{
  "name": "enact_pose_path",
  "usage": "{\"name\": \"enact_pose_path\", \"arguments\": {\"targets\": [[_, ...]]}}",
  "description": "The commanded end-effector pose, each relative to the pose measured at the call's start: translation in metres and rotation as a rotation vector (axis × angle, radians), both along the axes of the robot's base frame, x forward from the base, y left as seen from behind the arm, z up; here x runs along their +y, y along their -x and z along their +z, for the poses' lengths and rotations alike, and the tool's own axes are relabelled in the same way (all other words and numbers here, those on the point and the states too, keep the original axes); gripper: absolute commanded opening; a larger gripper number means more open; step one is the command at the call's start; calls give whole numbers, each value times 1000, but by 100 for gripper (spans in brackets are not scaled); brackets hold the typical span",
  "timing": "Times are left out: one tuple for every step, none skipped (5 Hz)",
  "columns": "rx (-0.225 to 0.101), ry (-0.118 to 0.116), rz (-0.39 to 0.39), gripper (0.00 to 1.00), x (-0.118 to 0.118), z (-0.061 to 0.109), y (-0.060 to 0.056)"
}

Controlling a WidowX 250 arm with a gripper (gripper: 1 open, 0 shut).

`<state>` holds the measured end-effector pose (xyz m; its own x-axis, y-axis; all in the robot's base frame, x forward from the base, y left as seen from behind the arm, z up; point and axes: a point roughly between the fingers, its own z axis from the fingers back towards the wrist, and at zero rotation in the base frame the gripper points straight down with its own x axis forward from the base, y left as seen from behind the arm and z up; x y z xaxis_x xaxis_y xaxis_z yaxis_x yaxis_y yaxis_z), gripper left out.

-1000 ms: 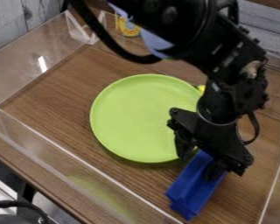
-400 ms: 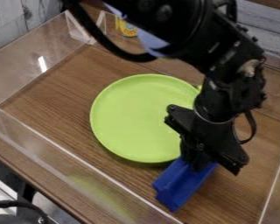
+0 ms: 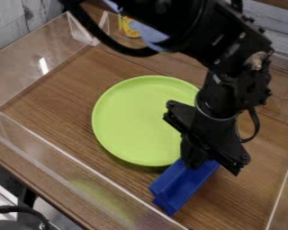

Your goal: Put the blue object in the green plate

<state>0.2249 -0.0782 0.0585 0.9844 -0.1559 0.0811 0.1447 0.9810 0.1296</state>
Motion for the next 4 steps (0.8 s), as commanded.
{"name": "enact_pose_path", "arguments": {"targets": [[-71,19,3,0,2,21,-12],[-82,11,9,0,4,30,-13],[-95,7,10,100,4,29,-11],[-99,8,21,100,4,25,-9]]}}
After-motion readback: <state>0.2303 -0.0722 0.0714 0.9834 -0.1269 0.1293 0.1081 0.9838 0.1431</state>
